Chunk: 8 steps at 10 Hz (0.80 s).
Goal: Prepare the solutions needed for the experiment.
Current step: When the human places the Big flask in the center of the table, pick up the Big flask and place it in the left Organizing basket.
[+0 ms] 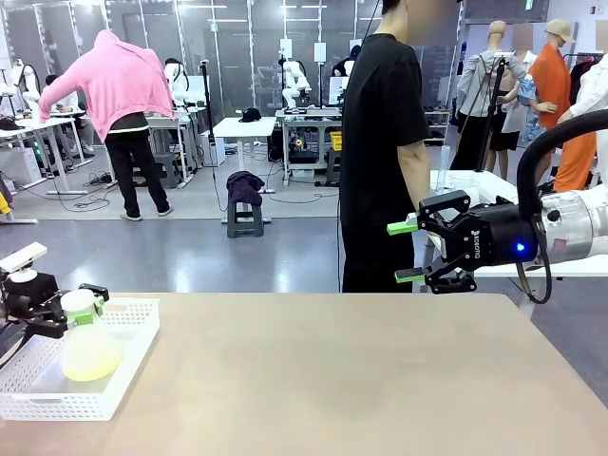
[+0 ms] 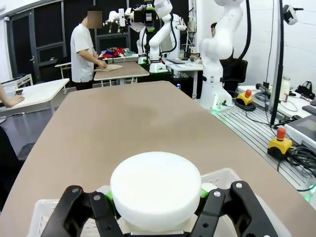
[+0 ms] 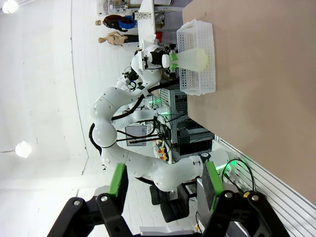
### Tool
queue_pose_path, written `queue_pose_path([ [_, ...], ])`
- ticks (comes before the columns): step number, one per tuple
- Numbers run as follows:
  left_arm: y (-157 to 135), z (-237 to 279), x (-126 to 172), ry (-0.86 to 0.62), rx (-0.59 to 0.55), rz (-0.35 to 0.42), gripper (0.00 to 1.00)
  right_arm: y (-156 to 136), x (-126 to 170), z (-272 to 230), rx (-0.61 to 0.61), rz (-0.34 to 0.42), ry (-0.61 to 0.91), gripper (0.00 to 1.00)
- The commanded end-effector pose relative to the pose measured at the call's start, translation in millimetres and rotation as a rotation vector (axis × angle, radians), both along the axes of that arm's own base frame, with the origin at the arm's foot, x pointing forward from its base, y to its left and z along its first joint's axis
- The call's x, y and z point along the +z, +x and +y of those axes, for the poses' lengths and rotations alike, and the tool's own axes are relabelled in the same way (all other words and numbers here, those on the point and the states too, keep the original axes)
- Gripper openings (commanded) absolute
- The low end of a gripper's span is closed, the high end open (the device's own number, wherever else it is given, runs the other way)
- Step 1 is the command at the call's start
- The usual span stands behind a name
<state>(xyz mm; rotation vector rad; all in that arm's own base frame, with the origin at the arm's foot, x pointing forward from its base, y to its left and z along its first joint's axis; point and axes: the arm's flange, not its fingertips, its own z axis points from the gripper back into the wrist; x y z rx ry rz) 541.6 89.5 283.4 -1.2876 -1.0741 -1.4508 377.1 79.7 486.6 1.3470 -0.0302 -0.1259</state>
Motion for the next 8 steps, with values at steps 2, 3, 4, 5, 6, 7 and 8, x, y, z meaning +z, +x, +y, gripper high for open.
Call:
queue_pose_path([
  [2,-2,5,4,0.012,-0.039,-0.006,0.47,0,1,1,-0.001,-0.001,0.014,0.77],
  [3,-2,7,4,0.022,-0.041,0.000,0.63,0,1,1,-0.001,-0.001,0.014,0.77],
  [4,-1,8,5,0.030,-0.041,0.010,0.67,0,1,1,-0.001,-0.001,0.014,0.77],
  [5,-1,10,8,0.056,-0.030,0.012,0.83,0,1,1,-0.001,-0.001,0.014,0.77],
  [6,-1,15,12,0.073,-0.016,0.011,0.87,0,1,1,-0.001,-0.001,0.014,0.77],
  [7,0,17,17,0.076,-0.015,0.013,1.00,0,1,1,-0.001,-0.001,0.014,0.77],
  [8,3,15,22,0.081,0.008,0.016,1.00,0,1,1,-0.001,-0.001,0.014,0.77],
])
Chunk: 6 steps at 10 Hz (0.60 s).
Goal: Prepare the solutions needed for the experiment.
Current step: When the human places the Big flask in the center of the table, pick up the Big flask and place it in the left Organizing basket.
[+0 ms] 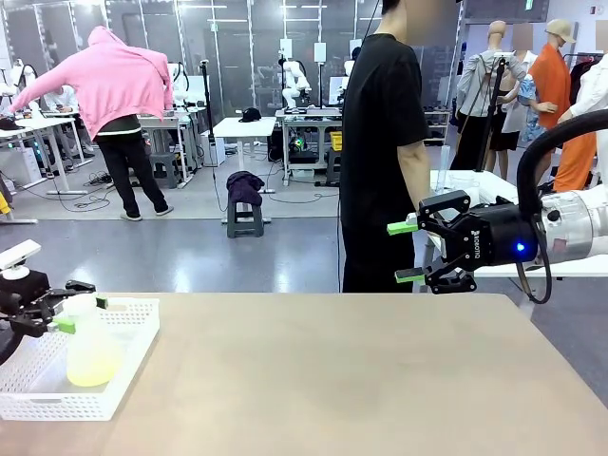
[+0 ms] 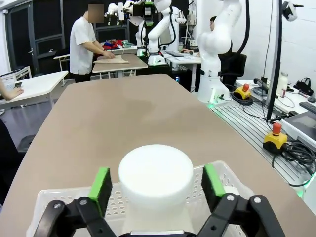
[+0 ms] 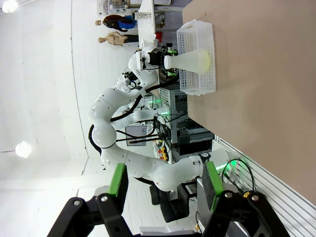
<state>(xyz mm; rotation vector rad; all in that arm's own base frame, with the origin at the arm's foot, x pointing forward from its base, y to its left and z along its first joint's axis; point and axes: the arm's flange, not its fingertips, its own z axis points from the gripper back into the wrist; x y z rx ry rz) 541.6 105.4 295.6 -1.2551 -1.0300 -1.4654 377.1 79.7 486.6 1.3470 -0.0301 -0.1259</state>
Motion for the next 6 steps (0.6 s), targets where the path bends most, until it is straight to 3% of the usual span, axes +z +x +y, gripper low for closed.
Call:
queue_pose_path([
  [1,7,-3,12,0.056,0.073,0.000,1.00,0,1,1,-0.001,-0.001,0.014,0.77],
  [2,0,0,0,0.000,0.000,0.000,1.00,0,1,1,-0.001,-0.001,0.014,0.77],
  [6,0,0,0,0.000,0.000,0.000,1.00,0,1,1,-0.001,-0.001,0.014,0.77],
])
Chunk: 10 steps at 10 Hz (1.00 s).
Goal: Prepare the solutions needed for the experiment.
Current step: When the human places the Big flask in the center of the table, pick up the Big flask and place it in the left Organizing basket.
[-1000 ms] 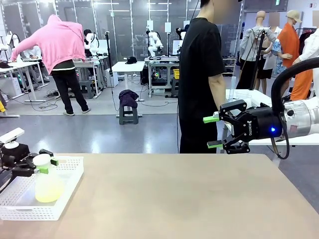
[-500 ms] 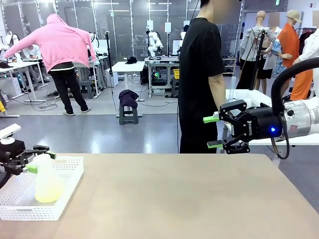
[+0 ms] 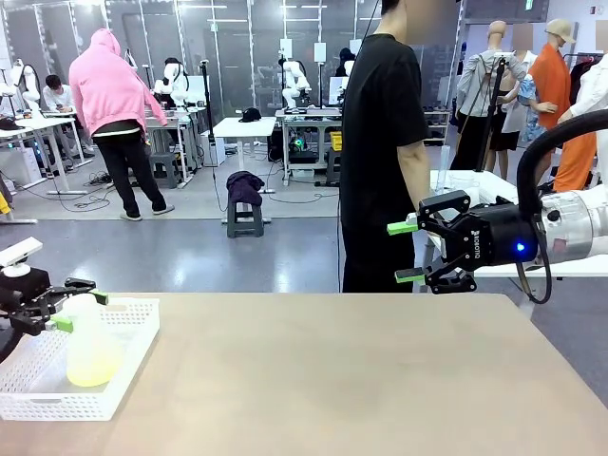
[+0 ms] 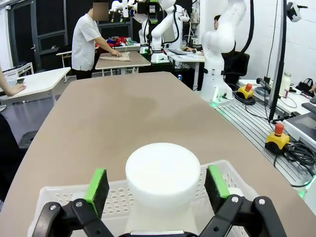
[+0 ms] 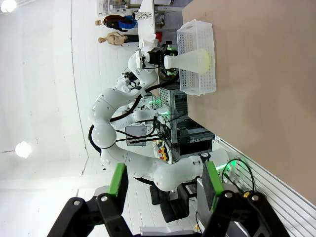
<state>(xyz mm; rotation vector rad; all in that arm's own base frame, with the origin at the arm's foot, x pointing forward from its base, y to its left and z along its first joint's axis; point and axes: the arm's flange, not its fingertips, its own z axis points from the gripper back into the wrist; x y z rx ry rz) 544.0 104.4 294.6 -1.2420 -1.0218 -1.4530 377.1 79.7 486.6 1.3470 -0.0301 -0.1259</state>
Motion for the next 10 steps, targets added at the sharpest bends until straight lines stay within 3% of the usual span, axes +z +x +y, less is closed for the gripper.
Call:
queue_pose_path([
  [1,-2,1,1,-0.012,-0.014,-0.008,1.00,0,1,1,-0.001,-0.001,0.014,0.77],
  [6,0,0,0,0.000,0.000,0.000,1.00,0,1,1,-0.001,-0.001,0.014,0.77],
  [8,-8,14,3,0.060,-0.091,0.004,1.00,0,1,1,-0.001,-0.001,0.014,0.77],
  [10,-20,38,12,0.087,-0.060,0.021,1.00,0,1,1,-0.001,-0.001,0.014,0.77],
])
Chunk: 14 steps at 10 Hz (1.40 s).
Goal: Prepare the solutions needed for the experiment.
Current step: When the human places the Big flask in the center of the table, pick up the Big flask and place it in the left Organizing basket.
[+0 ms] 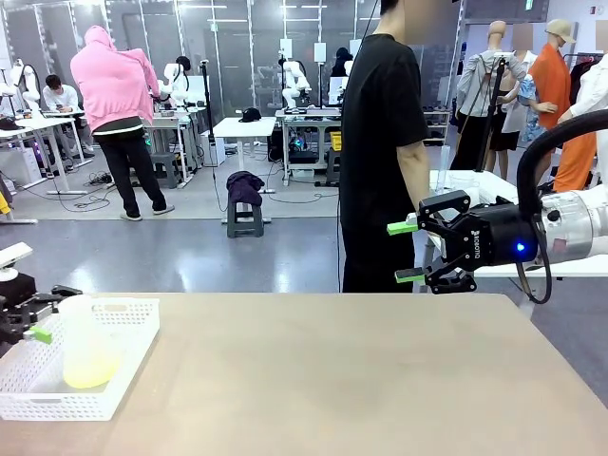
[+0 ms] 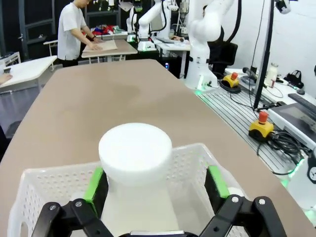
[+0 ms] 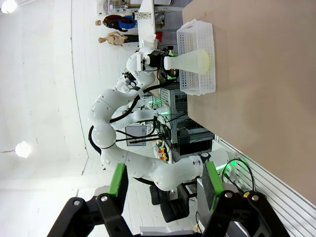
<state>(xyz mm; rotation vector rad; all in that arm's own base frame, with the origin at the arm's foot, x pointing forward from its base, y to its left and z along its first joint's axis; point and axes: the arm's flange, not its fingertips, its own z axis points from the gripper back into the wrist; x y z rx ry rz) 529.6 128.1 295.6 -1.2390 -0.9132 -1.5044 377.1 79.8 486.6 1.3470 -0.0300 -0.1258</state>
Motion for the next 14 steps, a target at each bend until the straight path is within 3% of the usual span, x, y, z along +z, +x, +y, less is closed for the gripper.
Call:
queue_pose_path([
  [1,-9,24,14,0.003,0.011,0.002,1.00,0,1,1,-0.002,-0.001,0.014,0.77],
  [3,-11,47,40,-0.121,0.098,0.011,1.00,0,1,1,-0.002,-0.001,0.014,0.77],
  [4,-18,57,56,-0.129,0.140,0.029,1.00,0,1,1,-0.002,-0.001,0.014,0.77],
  [6,-25,61,86,-0.149,0.254,-0.007,1.00,0,1,1,-0.002,-0.001,0.014,0.77],
  [7,-38,51,110,-0.237,0.268,0.067,1.00,0,1,1,-0.002,-0.001,0.014,0.77],
  [8,-54,43,132,-0.307,0.314,0.220,1.00,0,1,1,-0.002,-0.001,0.014,0.77],
  [9,-72,33,149,-0.278,0.333,0.370,1.00,0,1,1,-0.002,-0.001,0.014,0.77],
  [10,-86,18,161,-0.231,0.397,0.451,1.00,0,1,1,-0.002,-0.001,0.014,0.77],
  [12,-102,-17,173,-0.235,0.470,0.593,1.00,0,1,1,-0.002,-0.001,0.014,0.77],
  [13,-105,-36,171,-0.223,0.453,0.658,1.00,0,1,1,-0.002,-0.001,0.014,0.77],
  [14,-107,-50,170,-0.246,0.386,0.776,1.00,0,1,1,-0.002,-0.001,0.014,0.77],
])
